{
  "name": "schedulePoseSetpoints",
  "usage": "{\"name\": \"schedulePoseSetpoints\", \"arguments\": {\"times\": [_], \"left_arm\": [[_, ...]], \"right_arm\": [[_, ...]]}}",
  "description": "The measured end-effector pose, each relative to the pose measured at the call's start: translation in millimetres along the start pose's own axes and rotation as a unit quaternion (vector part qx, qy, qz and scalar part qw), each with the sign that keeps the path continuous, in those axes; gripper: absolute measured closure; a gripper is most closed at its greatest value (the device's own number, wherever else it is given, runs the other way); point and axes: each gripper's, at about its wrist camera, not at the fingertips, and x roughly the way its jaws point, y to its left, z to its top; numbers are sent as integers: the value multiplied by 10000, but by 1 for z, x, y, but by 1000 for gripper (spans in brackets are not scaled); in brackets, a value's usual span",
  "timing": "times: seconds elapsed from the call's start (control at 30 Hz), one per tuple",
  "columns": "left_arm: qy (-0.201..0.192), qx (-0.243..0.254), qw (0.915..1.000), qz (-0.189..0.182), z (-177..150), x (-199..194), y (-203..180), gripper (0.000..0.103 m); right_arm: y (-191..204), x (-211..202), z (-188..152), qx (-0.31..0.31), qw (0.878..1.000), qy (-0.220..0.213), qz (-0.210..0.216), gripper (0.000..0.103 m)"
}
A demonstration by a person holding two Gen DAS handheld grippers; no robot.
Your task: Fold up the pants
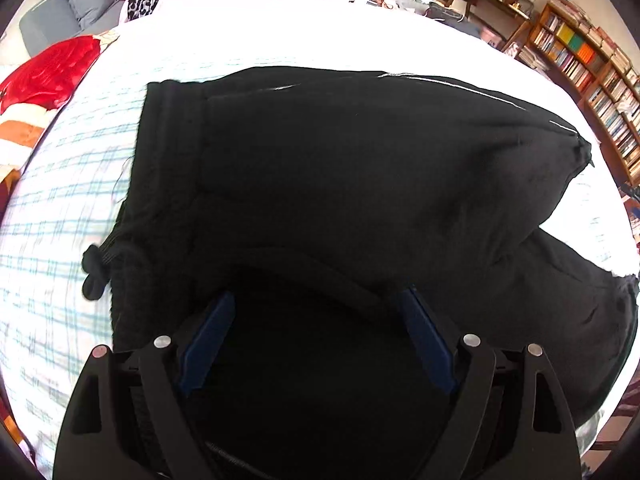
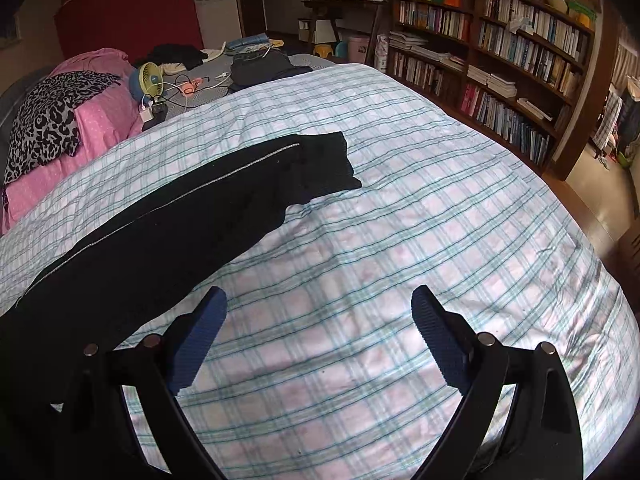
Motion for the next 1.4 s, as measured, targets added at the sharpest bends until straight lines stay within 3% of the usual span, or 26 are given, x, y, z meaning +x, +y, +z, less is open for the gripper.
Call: {"name": "schedulePoseSetpoints", "arguments": {"times": [0.2,0.4,0.57,0.7,1.07,1.13,1.2,1.23,1.3,1.4], "left_arm": [[-305,89,9995,-64,-3,-35,11,19],[-819,235,9963,108,34,-54,17,19],[-1012,407,9929,470,95,-26,31,19],[-895,313,9938,584,126,3,53,19],[-404,1048,9908,759,142,73,67,20],[-380,1113,9906,696,142,75,67,25],[-307,1223,9907,507,140,78,65,44],[-302,1296,9899,484,139,79,63,47],[-268,1457,9885,302,137,79,56,72],[-326,1508,9875,326,135,77,49,83]], "right_arm": [[9,15,15,67,9999,30,132,9],[20,27,29,66,9998,67,194,9],[26,37,34,73,9996,134,247,9],[28,45,36,24,9996,175,221,9],[33,71,51,204,9991,263,244,9],[33,75,59,255,9991,260,223,9],[32,80,69,346,9988,259,212,9],[30,83,74,407,9987,253,191,9],[26,90,86,545,9980,268,177,9],[18,104,105,877,9951,392,239,9]]}}
